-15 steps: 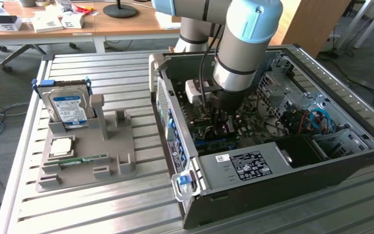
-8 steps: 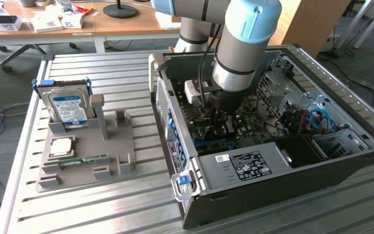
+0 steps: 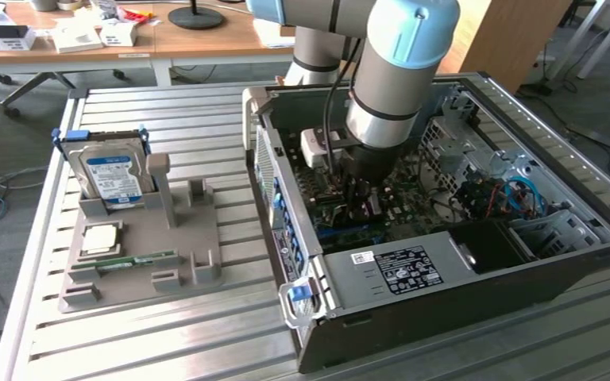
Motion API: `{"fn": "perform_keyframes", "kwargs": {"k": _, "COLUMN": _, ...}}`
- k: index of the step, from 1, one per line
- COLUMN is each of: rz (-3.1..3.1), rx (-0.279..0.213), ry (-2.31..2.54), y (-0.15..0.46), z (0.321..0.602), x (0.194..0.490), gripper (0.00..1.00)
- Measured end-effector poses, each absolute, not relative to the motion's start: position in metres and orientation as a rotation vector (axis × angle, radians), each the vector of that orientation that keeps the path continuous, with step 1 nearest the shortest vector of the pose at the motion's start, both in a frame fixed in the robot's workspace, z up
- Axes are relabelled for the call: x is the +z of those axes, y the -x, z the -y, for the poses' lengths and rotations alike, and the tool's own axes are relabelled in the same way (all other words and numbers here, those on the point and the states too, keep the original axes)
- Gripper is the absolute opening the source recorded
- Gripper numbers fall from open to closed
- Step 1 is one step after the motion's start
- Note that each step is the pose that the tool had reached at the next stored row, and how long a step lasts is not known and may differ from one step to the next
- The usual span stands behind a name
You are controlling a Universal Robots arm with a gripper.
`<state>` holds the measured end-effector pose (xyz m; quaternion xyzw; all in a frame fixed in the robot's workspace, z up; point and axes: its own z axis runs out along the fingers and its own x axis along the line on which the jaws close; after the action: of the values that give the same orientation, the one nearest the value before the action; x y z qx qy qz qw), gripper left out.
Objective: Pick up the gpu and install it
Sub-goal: 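Insert the gpu into the slot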
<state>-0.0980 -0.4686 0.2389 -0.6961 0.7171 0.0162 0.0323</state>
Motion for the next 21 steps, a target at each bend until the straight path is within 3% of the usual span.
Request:
{"fn": "perform_keyframes", "kwargs": {"k": 17, "rz": -2.206, "rx": 0.055, "ry": 2.14, "y": 0.0984, "z": 0.4684, "x": 0.2331, "gripper": 0.26}}
{"fn": "perform_keyframes", "kwargs": {"k": 21, "rz": -2.207, "rx": 0.052, "ry": 2.142, "y": 0.0981, "z": 0.4688, "x": 0.2358, "gripper": 0.33}}
